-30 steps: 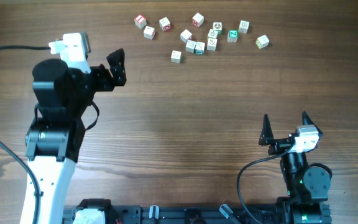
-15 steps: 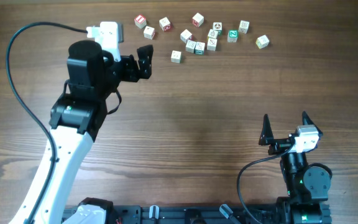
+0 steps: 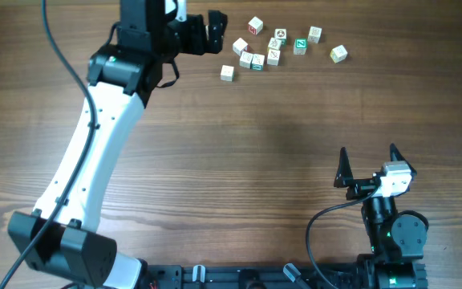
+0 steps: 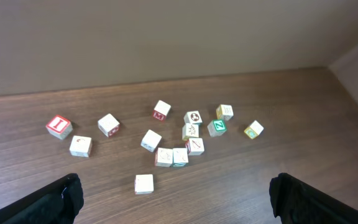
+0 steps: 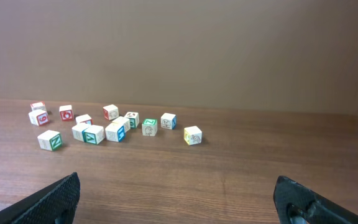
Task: Form a tower
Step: 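Reach the left gripper forward to a block at the cluster's front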
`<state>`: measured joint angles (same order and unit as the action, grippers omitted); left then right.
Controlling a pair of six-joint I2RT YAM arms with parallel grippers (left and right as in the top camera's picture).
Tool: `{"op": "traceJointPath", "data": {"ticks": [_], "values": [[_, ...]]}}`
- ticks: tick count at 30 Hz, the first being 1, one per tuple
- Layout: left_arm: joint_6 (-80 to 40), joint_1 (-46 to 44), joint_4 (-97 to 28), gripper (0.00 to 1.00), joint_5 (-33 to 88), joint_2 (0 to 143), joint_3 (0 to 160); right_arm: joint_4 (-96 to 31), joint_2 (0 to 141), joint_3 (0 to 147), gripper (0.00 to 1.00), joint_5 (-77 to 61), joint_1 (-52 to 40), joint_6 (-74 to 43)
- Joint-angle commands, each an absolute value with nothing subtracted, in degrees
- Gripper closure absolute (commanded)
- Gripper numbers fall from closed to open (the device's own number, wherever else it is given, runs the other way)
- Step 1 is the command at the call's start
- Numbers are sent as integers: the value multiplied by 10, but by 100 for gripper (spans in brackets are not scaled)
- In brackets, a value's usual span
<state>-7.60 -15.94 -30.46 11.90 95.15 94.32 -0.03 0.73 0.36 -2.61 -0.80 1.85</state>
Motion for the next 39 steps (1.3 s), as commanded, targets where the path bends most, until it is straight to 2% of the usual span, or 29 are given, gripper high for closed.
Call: {"op": "traceJointPath", "data": {"ticks": [1, 6, 14, 23, 28, 36, 39], "values": [[-63, -163, -307, 0, 124, 980, 959, 1, 4, 3, 0, -35, -7, 27], [-62, -163, -304, 0, 124, 1021, 959, 1, 4, 3, 0, -35, -7, 27], [-64, -163, -220, 0, 124, 1060, 960, 1, 4, 3, 0, -35, -7, 26], [-64, -163, -187, 1, 124, 1181, 1022, 1, 4, 3, 0, -35, -7, 27], [-82, -163, -164, 9, 125, 1248, 1030, 1, 4, 3, 0, -35, -7, 27], [-49, -191, -256, 12, 141, 1305, 1030, 1, 4, 3, 0, -35, -7, 26], [-3, -202, -276, 18, 139, 1310, 1030, 1, 4, 3, 0, -35, -7, 27]]}}
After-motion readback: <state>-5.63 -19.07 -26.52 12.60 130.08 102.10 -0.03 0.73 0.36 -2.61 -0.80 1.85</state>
